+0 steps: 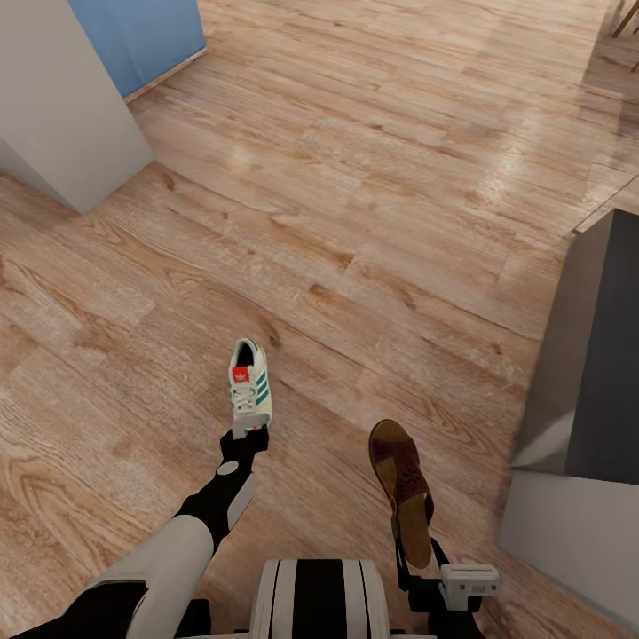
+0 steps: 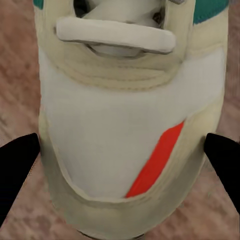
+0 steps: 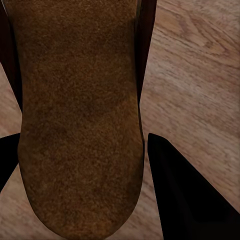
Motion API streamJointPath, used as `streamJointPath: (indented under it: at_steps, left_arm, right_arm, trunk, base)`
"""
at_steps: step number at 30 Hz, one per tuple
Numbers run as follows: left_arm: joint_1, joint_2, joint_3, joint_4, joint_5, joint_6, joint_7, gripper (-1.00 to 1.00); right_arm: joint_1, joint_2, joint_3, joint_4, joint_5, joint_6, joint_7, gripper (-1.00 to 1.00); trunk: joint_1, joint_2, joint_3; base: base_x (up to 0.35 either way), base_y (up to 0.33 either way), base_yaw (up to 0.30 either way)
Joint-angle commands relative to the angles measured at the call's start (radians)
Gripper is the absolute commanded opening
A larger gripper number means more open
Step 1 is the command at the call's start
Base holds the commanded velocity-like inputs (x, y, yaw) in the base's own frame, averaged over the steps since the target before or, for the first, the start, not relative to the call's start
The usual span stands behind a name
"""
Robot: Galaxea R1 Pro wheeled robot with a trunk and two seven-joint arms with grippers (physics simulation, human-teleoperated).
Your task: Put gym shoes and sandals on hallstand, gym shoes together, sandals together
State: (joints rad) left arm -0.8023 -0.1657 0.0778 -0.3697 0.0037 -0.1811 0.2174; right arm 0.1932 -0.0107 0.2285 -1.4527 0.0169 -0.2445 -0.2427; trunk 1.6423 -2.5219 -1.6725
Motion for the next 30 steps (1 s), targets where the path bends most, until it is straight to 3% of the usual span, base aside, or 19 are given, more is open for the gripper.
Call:
streamJointPath:
  at_steps: [1, 30]
  left_arm:
    - [0.000, 0.000, 0.001, 0.000, -0.001, 0.000, 0.000, -1.00]
    - [0.000, 0.000, 0.002, 0.000, -0.001, 0.000, 0.000, -1.00]
  right_arm:
    - [0.000, 0.000, 0.000, 0.000, -0.003, -0.001, 0.002, -1.00]
    - [0.000, 0.000, 0.000, 0.000, -0.003, -0.001, 0.002, -1.00]
  trunk:
    - [0.000, 0.000, 0.000]
    - [0.000, 0.000, 0.001]
  base:
    - [0.000, 0.000, 0.000]
    - [0.000, 0.000, -0.001]
